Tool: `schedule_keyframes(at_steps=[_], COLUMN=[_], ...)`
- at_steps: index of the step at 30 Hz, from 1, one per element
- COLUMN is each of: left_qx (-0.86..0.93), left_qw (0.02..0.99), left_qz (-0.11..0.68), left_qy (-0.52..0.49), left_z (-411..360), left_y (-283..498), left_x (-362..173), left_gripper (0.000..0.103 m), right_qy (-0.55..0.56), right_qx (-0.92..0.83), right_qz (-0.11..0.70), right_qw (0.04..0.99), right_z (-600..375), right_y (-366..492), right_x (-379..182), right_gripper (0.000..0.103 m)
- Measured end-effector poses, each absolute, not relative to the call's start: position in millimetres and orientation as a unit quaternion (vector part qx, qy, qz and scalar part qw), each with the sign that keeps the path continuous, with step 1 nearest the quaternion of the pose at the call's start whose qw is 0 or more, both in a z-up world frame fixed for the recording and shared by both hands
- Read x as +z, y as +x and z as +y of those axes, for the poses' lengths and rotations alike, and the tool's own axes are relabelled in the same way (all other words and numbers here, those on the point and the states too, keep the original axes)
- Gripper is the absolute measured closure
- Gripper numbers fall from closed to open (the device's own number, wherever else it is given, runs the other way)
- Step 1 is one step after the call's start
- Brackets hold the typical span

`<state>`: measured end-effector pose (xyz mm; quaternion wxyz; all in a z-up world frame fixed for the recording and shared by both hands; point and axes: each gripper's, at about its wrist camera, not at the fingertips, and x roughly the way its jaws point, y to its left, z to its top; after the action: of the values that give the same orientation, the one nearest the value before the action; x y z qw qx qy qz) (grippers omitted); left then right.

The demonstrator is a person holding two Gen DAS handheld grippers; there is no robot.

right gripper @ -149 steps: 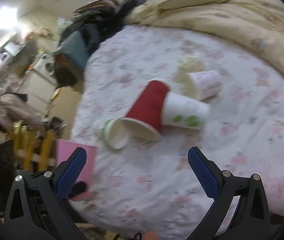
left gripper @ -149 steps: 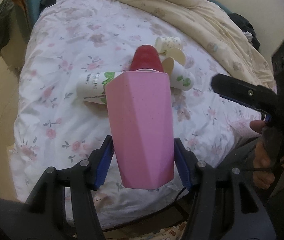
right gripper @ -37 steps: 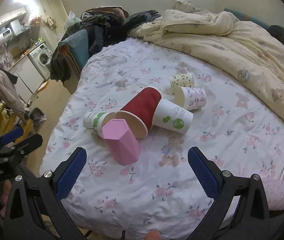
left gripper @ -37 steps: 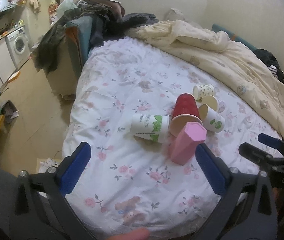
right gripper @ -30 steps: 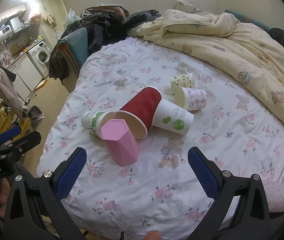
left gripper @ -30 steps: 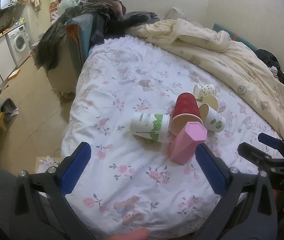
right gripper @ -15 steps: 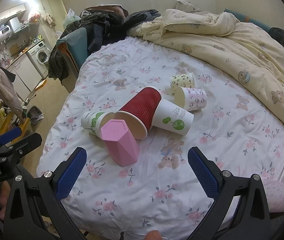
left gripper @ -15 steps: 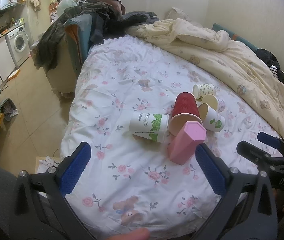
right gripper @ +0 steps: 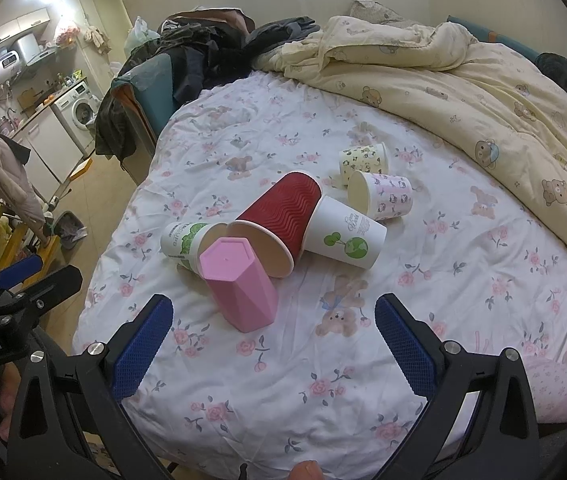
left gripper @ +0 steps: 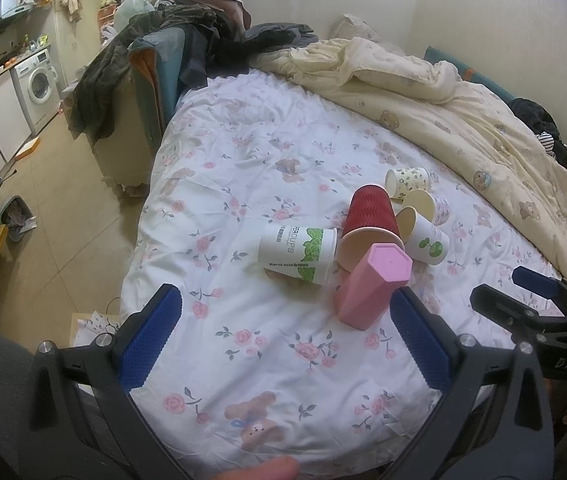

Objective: Flip cup upside down

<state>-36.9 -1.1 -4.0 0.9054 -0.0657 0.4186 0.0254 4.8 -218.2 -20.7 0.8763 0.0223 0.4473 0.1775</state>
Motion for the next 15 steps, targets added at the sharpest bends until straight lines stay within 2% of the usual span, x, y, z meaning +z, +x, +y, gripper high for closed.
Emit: schedule_keyframes(at_steps=[15], left_qx=[0.024], left_qw=[0.905], left_qz=[0.419], left_qy=[-0.065], left_z=[-1.4], left_y=[-36.7], left_x=[-4.3], left_gripper=[0.0], right_qy=[0.022], right_qx=[0.177], right_qz=[0.448], right_qw=[0.876], right_z=[-218.1], right_y=[5.2], right_x=[-21.9], right_gripper=[0.0])
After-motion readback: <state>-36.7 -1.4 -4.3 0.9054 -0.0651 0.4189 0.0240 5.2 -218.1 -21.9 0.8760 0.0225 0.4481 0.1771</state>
